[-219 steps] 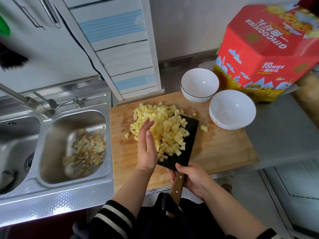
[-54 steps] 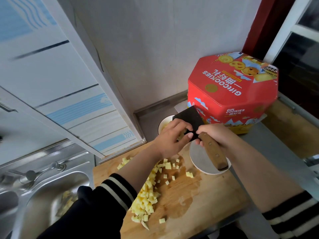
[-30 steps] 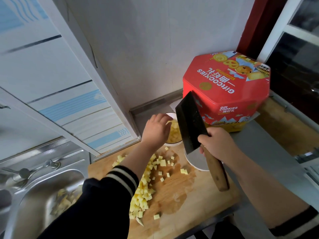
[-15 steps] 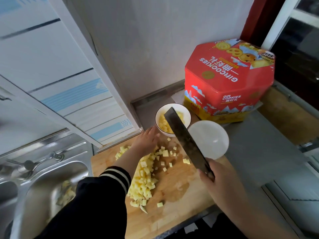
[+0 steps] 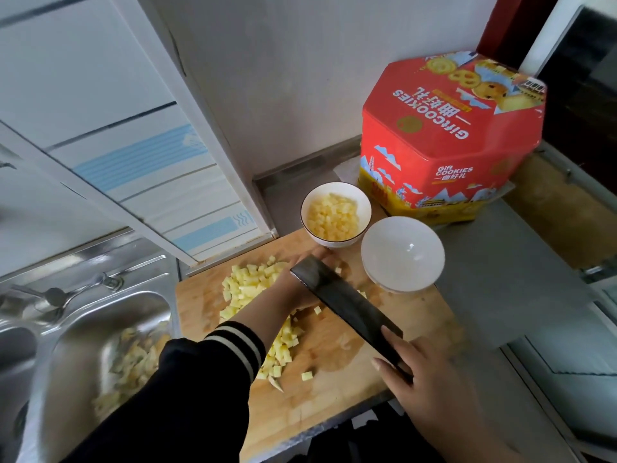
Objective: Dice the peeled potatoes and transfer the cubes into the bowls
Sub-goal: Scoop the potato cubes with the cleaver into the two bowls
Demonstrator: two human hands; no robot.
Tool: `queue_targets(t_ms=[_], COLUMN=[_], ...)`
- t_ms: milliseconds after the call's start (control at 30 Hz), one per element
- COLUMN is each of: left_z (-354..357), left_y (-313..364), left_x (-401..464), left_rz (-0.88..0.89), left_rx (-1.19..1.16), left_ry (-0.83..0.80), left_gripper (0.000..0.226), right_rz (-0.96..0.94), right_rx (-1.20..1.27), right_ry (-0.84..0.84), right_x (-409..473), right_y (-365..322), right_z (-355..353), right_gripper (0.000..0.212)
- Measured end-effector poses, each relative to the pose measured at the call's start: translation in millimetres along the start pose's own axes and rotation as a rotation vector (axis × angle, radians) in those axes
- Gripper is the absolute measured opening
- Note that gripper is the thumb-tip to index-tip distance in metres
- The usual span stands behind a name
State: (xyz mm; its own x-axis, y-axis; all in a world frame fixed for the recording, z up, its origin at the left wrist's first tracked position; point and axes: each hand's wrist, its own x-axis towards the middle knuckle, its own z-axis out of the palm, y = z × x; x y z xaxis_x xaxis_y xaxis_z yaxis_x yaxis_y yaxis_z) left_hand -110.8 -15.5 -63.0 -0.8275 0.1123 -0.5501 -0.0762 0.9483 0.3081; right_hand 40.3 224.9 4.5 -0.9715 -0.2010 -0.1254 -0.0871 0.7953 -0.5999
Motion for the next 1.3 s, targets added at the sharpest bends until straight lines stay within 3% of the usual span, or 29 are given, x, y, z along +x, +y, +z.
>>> queue_targets(t_ms=[100,233,300,433,600,800,1033,1300], left_z=[-9,4,4,5,9,23,30,34], left_y=[16,-28,-43,-66,-66,-64,-58,-33], left_x=[-31,-57,-68,-67,-63,-76,-91,-79], left_rz=[0.182,0.182,0.097,-0.199,-0.209,-0.124,-0.155,-0.196], left_rx=[0.091,-0.095,-0.112,-0.086,-0.111,-0.123,-0.397,-0.57], left_ry=[0.232,0.58,0.707,0.497,0.391,0.46,0.669,0.738], left_gripper=[0.021,0.037,0.046,0.054,0.059,0.057,0.054,0.052], right_rz=[0.054,0.107,0.114,0.112,0.17,0.108,0.115,0.211], right_rx=[-0.019,0.009,-0.013,-0.077,-0.17,-0.193,-0.078,0.06], right_ry=[0.025,-0.015,-0.042,-0.098,-0.128,-0.138,-0.163,-0.348], right_x=[-3,1,7,14,27,46,71,93], right_y=[3,-2,-5,-9,-14,-28,-42,-33], right_z=[1,7,12,22,27,46,44,36], right_gripper=[0.051,0.05,0.05,0.055,0.061,0.055,0.03,0.039])
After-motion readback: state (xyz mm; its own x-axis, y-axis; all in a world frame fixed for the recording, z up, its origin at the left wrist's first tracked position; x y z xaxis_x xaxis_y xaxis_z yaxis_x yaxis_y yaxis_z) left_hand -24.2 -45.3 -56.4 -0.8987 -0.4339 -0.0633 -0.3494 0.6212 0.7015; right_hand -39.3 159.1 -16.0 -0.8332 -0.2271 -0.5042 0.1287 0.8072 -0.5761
